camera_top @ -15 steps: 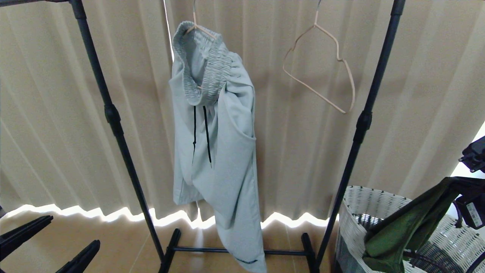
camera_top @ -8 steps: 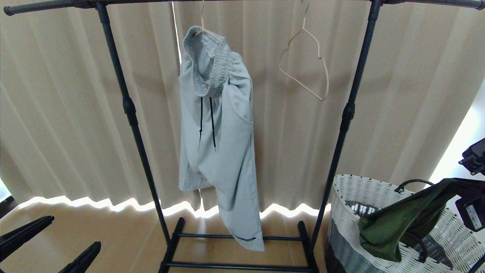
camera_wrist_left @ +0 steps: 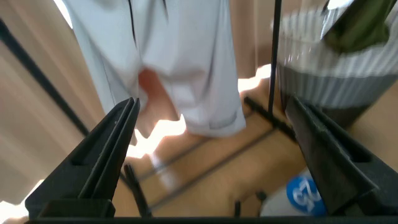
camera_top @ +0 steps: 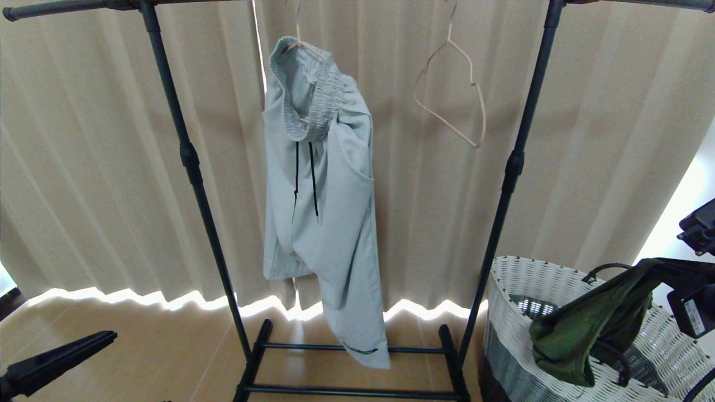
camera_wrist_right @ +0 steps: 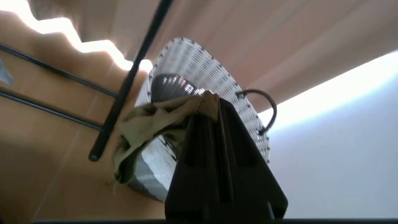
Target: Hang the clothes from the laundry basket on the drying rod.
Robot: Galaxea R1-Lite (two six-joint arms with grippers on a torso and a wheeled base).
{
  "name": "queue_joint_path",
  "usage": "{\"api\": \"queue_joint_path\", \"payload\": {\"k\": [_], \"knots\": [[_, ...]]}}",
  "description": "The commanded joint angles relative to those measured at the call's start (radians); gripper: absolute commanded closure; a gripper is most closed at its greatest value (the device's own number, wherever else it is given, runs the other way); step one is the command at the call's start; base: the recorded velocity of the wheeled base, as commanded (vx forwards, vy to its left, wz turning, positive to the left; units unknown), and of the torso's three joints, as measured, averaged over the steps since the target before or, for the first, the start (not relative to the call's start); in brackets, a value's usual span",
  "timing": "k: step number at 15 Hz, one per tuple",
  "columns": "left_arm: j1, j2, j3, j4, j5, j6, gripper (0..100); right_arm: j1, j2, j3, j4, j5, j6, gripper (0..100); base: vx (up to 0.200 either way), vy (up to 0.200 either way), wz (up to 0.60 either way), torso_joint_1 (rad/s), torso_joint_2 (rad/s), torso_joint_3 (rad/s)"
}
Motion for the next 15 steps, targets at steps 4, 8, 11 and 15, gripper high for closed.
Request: {"api": "queue_joint_path", "payload": {"k": [4,8,11,15], "knots": [[-0.009,0.120,-0.102,-0.003,0.001,0.033,0,0.083,0.009,-0.050,-0.004,0.018,0.028,100,0.000,0.000,0.00,0.000,0.00,0.000],[-0.011,0.269,-0.206,-0.005,0.001,0.034,0,0.225,0.035,-0.126,-0.004,0.018,0.167,100,0.000,0.000,0.00,0.000,0.00,0.000],[-0.101,0.344,-0.255,-0.003,0.001,0.033,0,0.288,0.055,-0.182,-0.004,0.021,0.230,100,0.000,0.000,0.00,0.000,0.00,0.000],[-0.354,0.609,-0.433,-0.006,0.085,0.025,0,0.409,0.107,-0.281,-0.004,0.021,0.357,100,0.000,0.000,0.00,0.000,0.00,0.000]]}}
